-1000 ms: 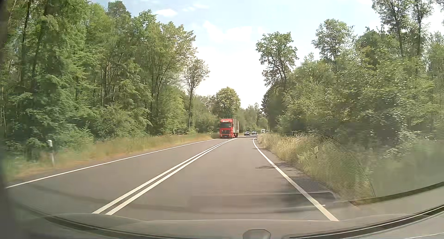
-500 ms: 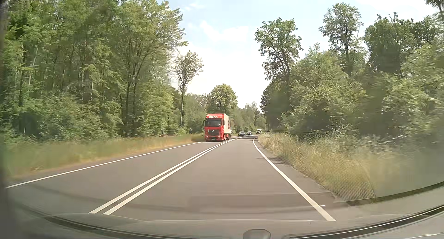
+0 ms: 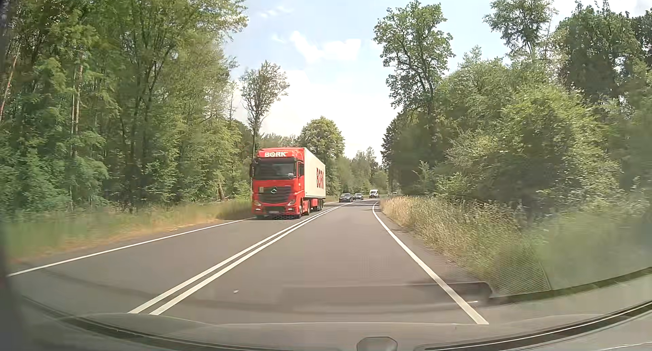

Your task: Follow the waypoints while adhering to traffic rules and regulations

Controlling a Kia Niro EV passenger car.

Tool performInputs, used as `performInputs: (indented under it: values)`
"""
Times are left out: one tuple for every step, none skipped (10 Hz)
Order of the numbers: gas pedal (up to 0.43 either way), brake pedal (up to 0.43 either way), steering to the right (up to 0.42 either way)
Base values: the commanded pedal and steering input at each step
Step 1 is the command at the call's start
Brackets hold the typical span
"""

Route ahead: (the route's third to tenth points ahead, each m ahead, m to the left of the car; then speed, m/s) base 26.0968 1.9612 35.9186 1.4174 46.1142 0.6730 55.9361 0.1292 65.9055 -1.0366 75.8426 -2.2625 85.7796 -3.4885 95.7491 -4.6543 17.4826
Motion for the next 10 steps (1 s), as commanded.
performInputs:
  values:
    - [0.098, 0.037, 0.007]
    - [0.098, 0.03, 0.008]
    - [0.087, 0.037, 0.007]
    - [0.079, 0.03, 0.008]
    - [0.067, 0.037, 0.007]
    - [0.059, 0.037, 0.007]
    - [0.059, 0.037, 0.008]
    - [0.059, 0.03, 0.008]
    - [0.059, 0.037, 0.008]
    - [0.059, 0.037, 0.008]
